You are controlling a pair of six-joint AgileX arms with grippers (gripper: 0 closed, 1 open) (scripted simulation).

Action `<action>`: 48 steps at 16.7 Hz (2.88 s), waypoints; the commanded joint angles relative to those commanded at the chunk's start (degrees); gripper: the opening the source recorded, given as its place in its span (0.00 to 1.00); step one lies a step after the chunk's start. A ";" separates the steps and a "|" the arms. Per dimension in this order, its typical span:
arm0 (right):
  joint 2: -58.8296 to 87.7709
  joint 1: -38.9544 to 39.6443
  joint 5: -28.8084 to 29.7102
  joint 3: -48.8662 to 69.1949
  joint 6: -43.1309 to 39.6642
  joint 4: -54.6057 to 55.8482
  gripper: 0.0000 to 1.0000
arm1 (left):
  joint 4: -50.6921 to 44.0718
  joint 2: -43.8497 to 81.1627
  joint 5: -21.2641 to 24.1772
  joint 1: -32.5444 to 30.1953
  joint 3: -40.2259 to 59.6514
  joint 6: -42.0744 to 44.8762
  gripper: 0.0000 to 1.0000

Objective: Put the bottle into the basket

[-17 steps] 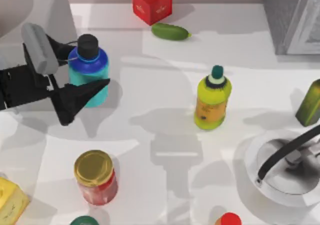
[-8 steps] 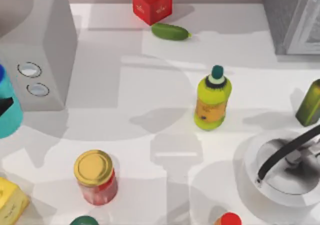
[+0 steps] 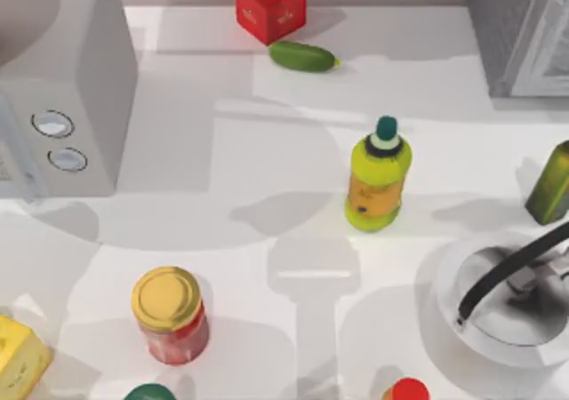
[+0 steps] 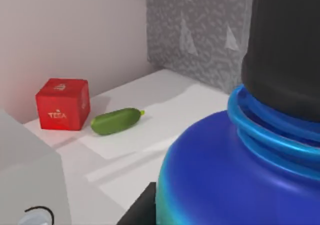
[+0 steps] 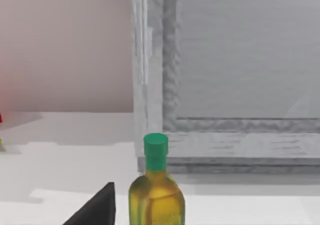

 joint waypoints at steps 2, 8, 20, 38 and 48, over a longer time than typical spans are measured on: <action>0.00 0.00 0.00 0.00 0.00 0.00 1.00 | -0.11 -0.03 0.00 0.09 0.00 0.05 0.00; 0.00 0.00 0.00 0.00 0.00 0.00 1.00 | -0.19 1.36 -0.06 -0.21 1.71 -0.30 0.00; 0.00 0.00 0.00 0.00 0.00 0.00 1.00 | -6.24 30.99 0.32 -1.41 47.19 -9.93 0.00; 0.00 0.00 0.00 0.00 0.00 0.00 1.00 | -13.19 65.25 0.74 -2.52 99.87 -21.15 0.00; 0.00 0.00 0.00 0.00 0.00 0.00 1.00 | -0.12 62.51 -2.31 -4.51 89.32 -28.85 0.00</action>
